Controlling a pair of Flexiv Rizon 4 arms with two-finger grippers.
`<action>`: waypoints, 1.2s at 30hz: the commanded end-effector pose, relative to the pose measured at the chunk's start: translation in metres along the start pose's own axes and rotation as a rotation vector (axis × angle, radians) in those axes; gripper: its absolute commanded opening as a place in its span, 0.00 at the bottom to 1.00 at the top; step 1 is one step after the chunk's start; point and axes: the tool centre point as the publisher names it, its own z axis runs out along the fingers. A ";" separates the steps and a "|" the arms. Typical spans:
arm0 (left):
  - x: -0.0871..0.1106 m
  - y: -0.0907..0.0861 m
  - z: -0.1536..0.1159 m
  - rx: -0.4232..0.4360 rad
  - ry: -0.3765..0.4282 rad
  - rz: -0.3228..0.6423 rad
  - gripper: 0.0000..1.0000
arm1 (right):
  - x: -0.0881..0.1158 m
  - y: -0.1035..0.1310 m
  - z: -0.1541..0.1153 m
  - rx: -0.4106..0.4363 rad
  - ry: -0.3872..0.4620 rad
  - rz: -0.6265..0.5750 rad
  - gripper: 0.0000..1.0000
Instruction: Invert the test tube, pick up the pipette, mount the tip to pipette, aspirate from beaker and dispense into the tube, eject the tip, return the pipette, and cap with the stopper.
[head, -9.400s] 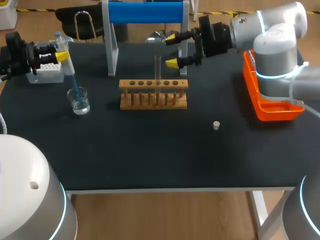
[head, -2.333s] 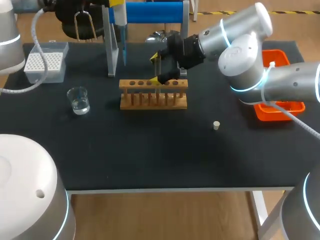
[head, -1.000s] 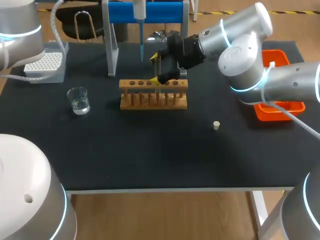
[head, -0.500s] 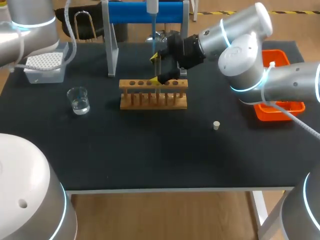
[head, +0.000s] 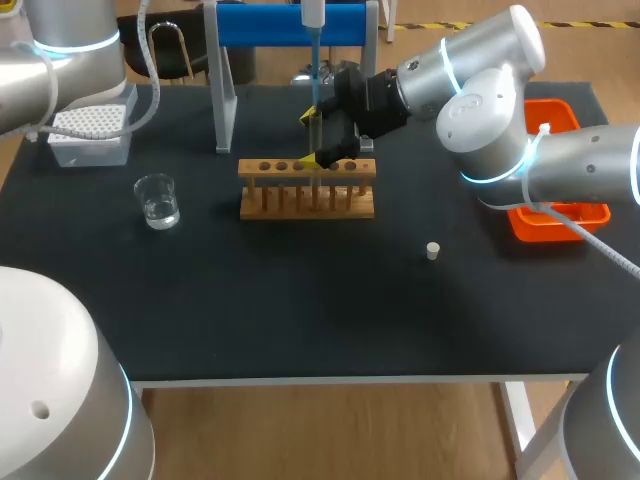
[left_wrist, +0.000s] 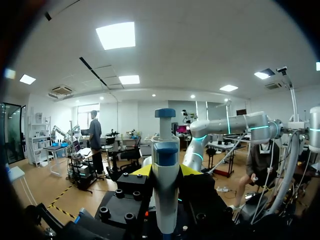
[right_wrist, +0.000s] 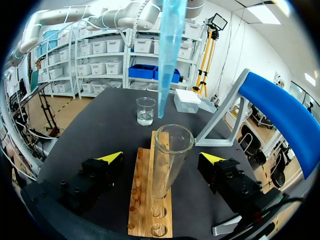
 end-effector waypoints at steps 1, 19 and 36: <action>-0.003 0.001 -0.001 0.004 0.008 -0.001 0.00 | -0.001 0.000 0.000 0.003 0.004 0.000 1.00; -0.007 0.011 -0.001 0.013 0.012 0.007 0.00 | -0.001 0.000 0.000 0.003 0.004 0.000 1.00; -0.009 0.021 -0.004 0.018 0.014 0.012 0.00 | -0.001 0.000 0.000 0.003 0.004 0.000 1.00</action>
